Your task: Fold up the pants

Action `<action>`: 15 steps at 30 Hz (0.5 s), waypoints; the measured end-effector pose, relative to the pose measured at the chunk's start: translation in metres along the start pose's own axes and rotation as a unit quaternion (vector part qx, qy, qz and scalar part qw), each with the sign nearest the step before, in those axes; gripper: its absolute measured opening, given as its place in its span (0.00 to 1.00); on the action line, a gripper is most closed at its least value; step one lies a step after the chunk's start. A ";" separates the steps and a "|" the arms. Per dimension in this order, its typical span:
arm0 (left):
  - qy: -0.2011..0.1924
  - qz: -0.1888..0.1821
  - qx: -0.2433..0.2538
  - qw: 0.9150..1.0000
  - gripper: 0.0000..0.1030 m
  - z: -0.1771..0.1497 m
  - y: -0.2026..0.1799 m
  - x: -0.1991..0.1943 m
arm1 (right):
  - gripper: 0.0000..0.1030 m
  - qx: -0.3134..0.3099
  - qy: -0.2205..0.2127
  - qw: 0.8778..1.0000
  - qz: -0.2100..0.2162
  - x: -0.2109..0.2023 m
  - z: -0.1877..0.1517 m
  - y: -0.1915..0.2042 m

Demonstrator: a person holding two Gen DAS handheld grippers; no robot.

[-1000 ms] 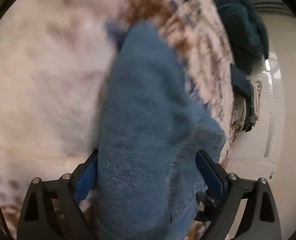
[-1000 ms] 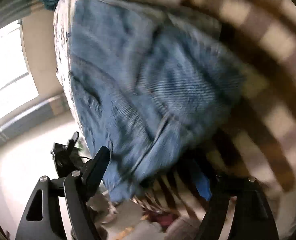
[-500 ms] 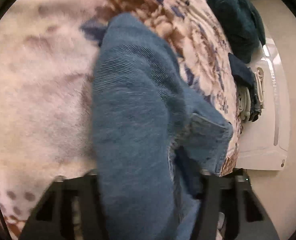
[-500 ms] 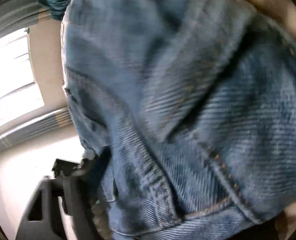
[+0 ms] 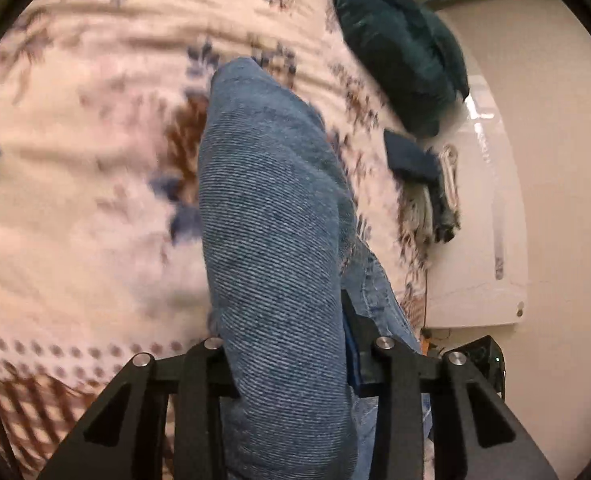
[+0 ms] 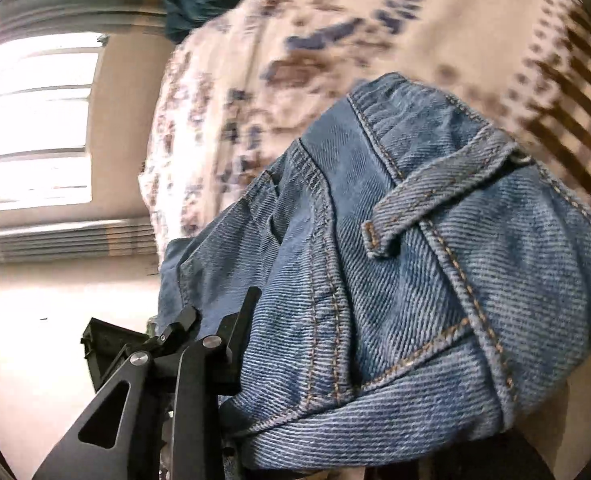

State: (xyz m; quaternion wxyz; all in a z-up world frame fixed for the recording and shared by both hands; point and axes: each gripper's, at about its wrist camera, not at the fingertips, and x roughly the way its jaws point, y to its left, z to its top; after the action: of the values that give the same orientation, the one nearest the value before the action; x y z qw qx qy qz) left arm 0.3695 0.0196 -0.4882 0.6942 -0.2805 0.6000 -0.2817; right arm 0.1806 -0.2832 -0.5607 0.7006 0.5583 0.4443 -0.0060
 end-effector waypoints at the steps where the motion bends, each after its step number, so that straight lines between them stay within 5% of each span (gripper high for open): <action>1: -0.006 -0.003 0.000 1.000 0.31 0.010 -0.001 -0.006 | 0.34 -0.011 -0.003 1.000 0.005 0.002 0.002 0.012; 8: -0.063 0.004 0.023 0.998 0.31 0.130 0.001 -0.040 | 0.34 -0.057 -0.012 0.997 0.050 0.061 0.046 0.115; 15: -0.101 0.021 0.032 0.994 0.31 0.295 0.041 -0.031 | 0.34 -0.109 -0.011 0.991 0.078 0.191 0.152 0.216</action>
State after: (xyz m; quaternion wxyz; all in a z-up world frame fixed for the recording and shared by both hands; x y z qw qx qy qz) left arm 0.6603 0.0856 -0.4609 0.7656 -0.2732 0.5230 -0.2562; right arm 0.4987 -0.2280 -0.5161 0.7603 0.5116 0.3898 0.0912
